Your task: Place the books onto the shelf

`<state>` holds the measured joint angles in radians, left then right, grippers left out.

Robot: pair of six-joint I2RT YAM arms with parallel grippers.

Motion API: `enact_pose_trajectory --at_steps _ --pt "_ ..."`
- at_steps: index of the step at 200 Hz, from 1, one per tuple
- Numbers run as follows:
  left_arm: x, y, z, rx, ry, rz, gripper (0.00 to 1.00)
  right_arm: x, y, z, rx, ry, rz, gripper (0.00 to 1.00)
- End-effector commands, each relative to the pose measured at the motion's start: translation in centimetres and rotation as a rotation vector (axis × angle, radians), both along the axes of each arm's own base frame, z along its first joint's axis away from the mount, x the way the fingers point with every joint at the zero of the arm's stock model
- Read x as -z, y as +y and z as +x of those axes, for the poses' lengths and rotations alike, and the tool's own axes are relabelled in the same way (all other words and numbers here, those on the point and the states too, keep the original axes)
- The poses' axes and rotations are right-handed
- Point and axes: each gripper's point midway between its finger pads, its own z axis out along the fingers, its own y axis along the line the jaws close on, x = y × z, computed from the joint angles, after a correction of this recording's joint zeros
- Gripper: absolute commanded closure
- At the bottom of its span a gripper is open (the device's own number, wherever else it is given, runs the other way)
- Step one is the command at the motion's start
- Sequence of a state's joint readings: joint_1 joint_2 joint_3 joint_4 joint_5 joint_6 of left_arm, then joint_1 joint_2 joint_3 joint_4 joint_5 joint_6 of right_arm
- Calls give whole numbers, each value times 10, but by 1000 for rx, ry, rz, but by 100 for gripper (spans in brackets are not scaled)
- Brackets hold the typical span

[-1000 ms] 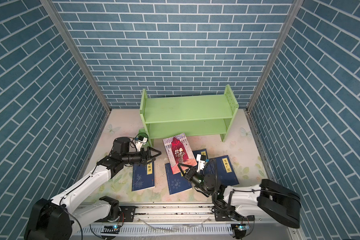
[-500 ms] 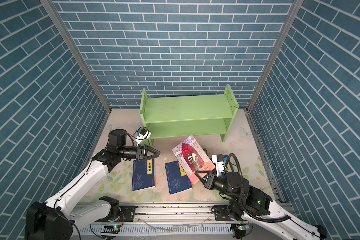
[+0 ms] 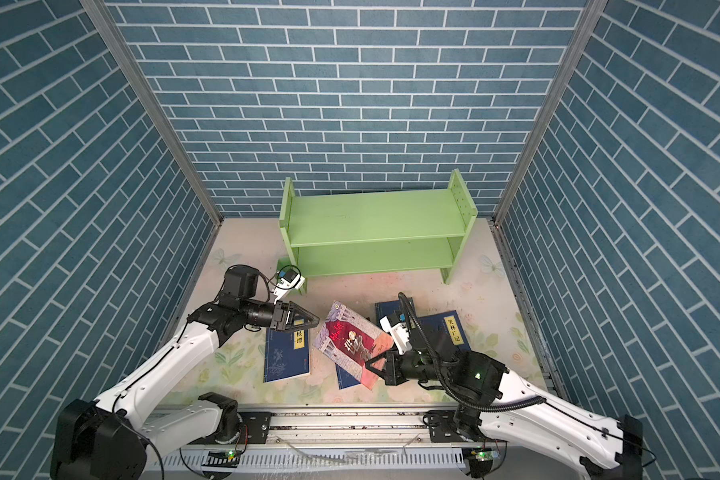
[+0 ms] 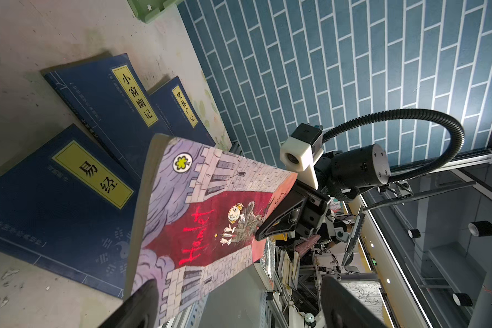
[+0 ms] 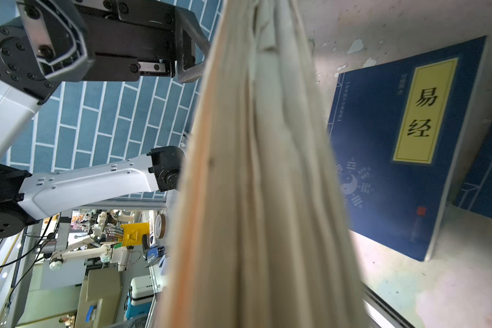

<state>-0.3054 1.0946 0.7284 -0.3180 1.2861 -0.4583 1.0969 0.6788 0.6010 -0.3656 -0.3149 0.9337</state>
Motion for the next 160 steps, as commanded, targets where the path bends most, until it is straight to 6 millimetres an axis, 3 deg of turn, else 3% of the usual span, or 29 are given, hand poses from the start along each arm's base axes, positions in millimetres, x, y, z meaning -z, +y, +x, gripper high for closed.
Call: enact_pose_trajectory --at_steps 1,40,69,95,126,160 --pt "10 6 1 -26 -25 63 11 -39 10 -3 -67 -77 104 100" --pt "24 12 10 -80 -43 131 12 -53 4 -5 -70 -102 140 100" --pt "-1 3 6 -27 -24 -15 11 -54 5 -6 -77 -93 152 100" --pt "-8 -2 2 8 56 -109 13 -54 16 -6 -112 -83 160 100" --pt "-8 -4 -7 56 84 -102 29 -58 22 -3 -127 -98 174 100" --pt "-4 -3 -9 55 100 -97 63 -51 20 11 -83 -76 177 100"
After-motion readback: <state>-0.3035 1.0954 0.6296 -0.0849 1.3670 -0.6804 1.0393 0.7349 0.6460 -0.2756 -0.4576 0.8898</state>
